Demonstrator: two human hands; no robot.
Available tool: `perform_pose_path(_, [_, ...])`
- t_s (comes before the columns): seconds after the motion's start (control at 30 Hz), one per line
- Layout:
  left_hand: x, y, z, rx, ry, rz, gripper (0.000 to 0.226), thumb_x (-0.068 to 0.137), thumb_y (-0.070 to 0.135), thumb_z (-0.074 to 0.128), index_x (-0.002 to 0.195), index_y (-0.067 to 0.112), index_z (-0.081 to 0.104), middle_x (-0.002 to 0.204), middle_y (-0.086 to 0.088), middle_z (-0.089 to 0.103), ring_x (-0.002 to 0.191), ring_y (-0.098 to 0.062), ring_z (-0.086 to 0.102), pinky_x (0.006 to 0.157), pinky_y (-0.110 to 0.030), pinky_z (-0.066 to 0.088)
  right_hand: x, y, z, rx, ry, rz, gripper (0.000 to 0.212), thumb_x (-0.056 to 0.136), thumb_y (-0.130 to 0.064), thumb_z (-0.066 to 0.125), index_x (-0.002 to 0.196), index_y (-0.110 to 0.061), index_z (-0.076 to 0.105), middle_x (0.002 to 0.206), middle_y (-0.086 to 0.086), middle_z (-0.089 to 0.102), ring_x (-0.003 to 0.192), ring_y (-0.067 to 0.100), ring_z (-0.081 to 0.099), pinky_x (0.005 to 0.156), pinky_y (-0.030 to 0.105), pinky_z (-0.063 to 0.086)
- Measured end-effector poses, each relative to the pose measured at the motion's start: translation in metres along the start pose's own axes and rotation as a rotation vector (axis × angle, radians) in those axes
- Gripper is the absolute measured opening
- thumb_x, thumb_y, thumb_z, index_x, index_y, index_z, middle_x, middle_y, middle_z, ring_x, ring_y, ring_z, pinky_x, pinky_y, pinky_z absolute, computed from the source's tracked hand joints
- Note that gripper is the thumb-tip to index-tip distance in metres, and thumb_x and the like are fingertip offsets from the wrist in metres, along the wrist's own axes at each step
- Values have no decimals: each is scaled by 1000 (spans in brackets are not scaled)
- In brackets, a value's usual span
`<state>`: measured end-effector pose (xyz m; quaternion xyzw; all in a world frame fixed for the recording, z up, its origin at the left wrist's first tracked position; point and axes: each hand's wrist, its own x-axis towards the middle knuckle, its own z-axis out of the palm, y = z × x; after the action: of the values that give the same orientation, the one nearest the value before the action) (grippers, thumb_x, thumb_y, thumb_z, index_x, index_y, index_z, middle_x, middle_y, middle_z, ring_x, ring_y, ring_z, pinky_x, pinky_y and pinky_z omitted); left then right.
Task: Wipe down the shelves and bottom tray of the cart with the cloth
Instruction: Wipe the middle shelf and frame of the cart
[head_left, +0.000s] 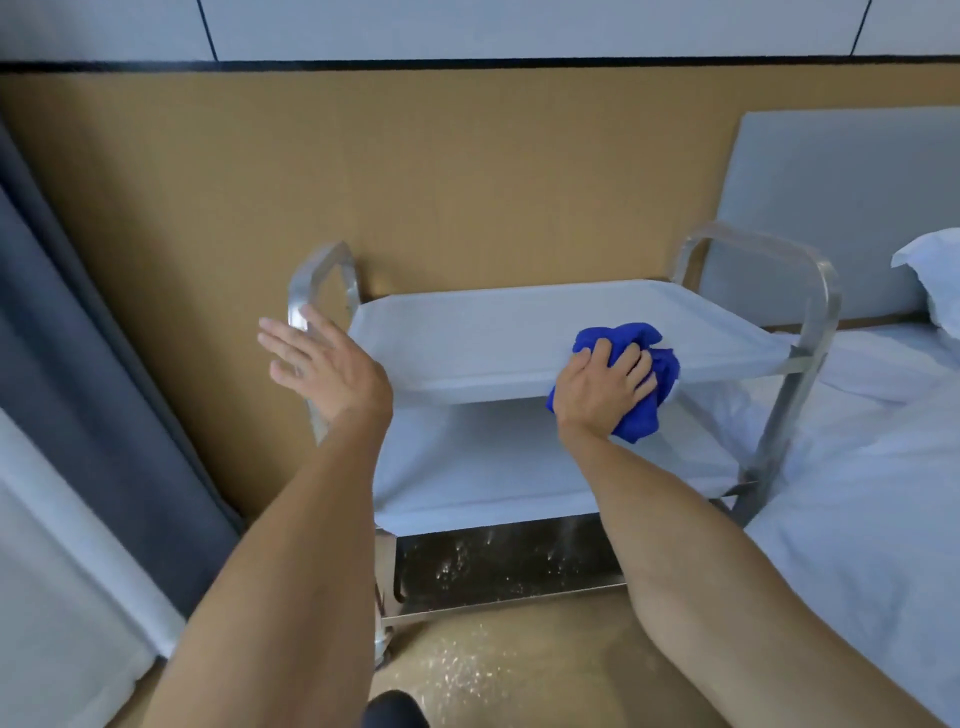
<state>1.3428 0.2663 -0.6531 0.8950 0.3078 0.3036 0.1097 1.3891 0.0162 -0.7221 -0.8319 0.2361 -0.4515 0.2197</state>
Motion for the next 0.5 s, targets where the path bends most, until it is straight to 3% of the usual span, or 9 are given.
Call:
perform_pose_path(0.07, [6, -20, 0, -162, -63, 36, 85, 88, 2, 47, 156, 22, -1, 147, -25, 26, 119, -45, 46, 96, -49, 42, -32, -40, 4, 41, 21, -55, 25, 95, -24, 44, 97, -11, 64, 122, 20, 60, 121, 41, 50, 107, 56, 32])
perform_pose_path(0.13, [5, -37, 0, -328, -50, 89, 79, 87, -3, 40, 155, 20, 7, 129, -16, 42, 92, -40, 55, 79, -46, 48, -71, -77, 6, 106, -21, -155, 28, 96, -25, 44, 107, -11, 66, 126, 22, 58, 124, 43, 49, 109, 57, 29])
perform_pose_path(0.17, [6, -44, -2, -390, -23, 83, 66, 89, -2, 38, 150, 13, 18, 122, -14, 50, 88, -39, 57, 74, -45, 47, -90, -94, 7, 133, -33, -189, 31, 97, -26, 44, 114, -11, 65, 130, 24, 57, 126, 44, 48, 110, 58, 28])
perform_pose_path(0.23, [10, -55, -5, -479, -14, 51, 27, 95, 4, 37, 120, 8, 43, 99, -12, 61, 80, -35, 58, 65, -40, 40, -126, -124, 5, 198, -90, -268, 42, 97, -33, 44, 127, -10, 62, 137, 27, 52, 132, 45, 43, 113, 59, 23])
perform_pose_path(0.27, [11, -59, -4, -515, -21, 55, 13, 97, 9, 38, 106, 10, 45, 88, -10, 62, 75, -33, 58, 62, -38, 39, -144, -136, 4, 220, -136, -350, 48, 96, -37, 44, 134, -10, 58, 141, 28, 49, 135, 45, 40, 115, 59, 20])
perform_pose_path(0.33, [10, -66, -6, -596, -53, 51, 9, 98, 19, 37, 97, 16, 45, 77, -6, 61, 70, -31, 58, 63, -39, 46, -174, -157, 0, 213, -218, -586, 58, 95, -42, 43, 146, -14, 46, 149, 26, 41, 141, 43, 34, 118, 57, 17])
perform_pose_path(0.43, [8, -75, -9, -601, -154, 9, 17, 99, 28, 35, 101, 21, 51, 82, -4, 63, 74, -30, 59, 68, -38, 48, -194, -172, -1, 177, -276, -733, 56, 99, -36, 39, 153, -20, 33, 155, 20, 36, 145, 37, 32, 121, 53, 18])
perform_pose_path(0.5, [9, -81, -8, -463, -221, 36, 25, 102, 31, 31, 108, 19, 53, 91, -8, 64, 80, -30, 58, 71, -38, 45, -187, -168, 0, 171, -288, -759, 50, 102, -30, 30, 151, -21, 36, 151, 19, 41, 141, 36, 38, 119, 52, 25])
